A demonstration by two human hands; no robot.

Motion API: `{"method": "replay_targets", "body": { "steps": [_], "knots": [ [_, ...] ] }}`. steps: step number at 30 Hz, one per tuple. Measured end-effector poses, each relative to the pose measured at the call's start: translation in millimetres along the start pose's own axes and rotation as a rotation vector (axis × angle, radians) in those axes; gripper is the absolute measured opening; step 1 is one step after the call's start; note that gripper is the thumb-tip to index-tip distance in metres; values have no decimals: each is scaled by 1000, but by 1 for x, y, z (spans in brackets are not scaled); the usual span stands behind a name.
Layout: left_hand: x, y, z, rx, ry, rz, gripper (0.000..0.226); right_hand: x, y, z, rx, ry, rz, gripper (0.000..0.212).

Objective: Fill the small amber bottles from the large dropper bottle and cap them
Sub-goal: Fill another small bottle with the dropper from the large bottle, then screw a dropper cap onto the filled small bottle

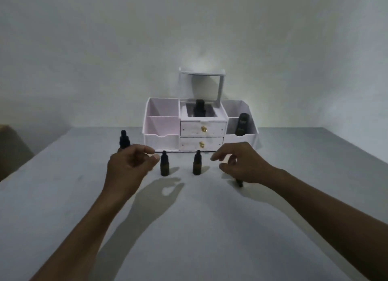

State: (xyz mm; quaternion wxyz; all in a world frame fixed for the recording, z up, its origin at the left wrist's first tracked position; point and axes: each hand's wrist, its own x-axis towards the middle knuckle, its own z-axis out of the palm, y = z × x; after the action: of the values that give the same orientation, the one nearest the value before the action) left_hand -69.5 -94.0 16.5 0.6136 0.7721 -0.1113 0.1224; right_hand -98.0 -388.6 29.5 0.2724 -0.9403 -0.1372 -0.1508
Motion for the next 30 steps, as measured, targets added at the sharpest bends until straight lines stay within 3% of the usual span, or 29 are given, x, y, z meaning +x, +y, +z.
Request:
{"method": "replay_targets", "body": {
  "steps": [7, 10, 15, 19, 22, 25, 30],
  "knots": [
    [-15, 18, 92, -32, -242, -26, 14, -37, 47, -14, -330, -280, 128, 47],
    [-21, 20, 123, -49, -294, -49, 18, -49, 55, -7, -410, -302, 74, 39],
    [-18, 16, 161, 4, -320, -54, 28, -57, 65, -13, -333, -171, 36, 19],
    [-6, 9, 179, 53, -310, -88, 45, -47, 66, -24, 46, 251, 81, 16],
    [4, 4, 187, 71, -305, -117, 51, -31, 63, -27, 161, 422, 160, 15],
    [9, 0, 194, 91, -298, -130, 53, -16, 64, -27, 275, 459, 185, 16],
    [11, -11, 201, 115, -292, -96, 46, -2, 65, -20, 186, 422, 192, 20]
  ]
}}
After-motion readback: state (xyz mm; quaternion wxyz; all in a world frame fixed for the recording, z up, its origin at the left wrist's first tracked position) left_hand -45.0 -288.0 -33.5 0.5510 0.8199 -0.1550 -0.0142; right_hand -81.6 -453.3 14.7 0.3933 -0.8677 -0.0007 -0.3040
